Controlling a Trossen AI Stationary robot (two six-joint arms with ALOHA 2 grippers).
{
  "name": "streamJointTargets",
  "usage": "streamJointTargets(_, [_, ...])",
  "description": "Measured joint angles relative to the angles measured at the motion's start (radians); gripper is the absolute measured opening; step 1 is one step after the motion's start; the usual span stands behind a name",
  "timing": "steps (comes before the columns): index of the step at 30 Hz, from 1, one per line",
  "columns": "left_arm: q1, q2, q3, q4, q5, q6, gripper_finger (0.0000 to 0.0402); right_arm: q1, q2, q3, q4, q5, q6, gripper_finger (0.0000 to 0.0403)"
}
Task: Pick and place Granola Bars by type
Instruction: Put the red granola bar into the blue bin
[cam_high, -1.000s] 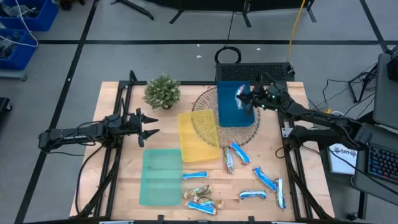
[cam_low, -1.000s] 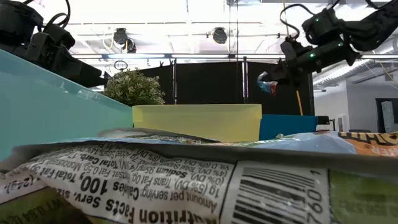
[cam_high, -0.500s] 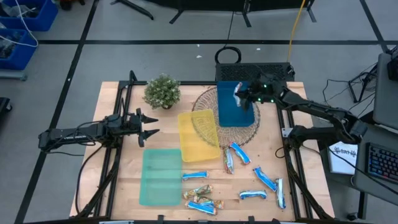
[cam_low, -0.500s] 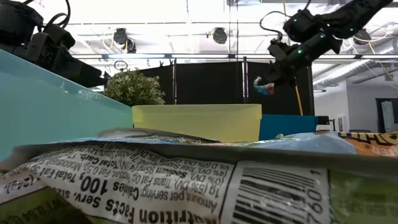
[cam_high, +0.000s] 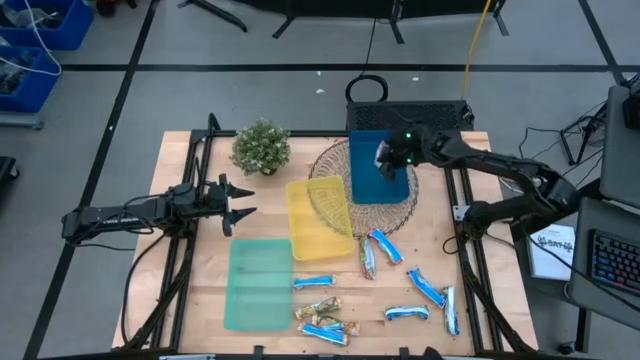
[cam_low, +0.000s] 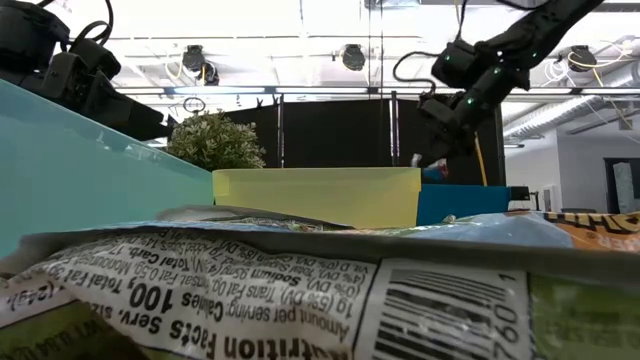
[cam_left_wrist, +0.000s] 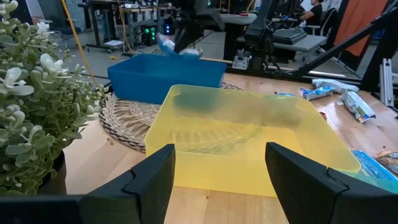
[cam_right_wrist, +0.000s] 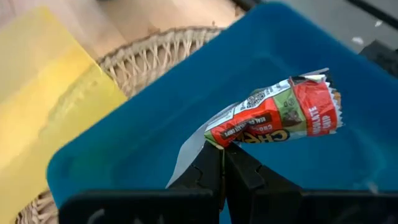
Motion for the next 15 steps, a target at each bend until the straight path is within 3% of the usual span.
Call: streamJointTargets(15, [0.0, 0.0, 0.0, 0.0, 0.0, 0.0, 0.0255, -0.003, 0.11, -0.001, -0.01, 0.0, 0.0, 0.0005])
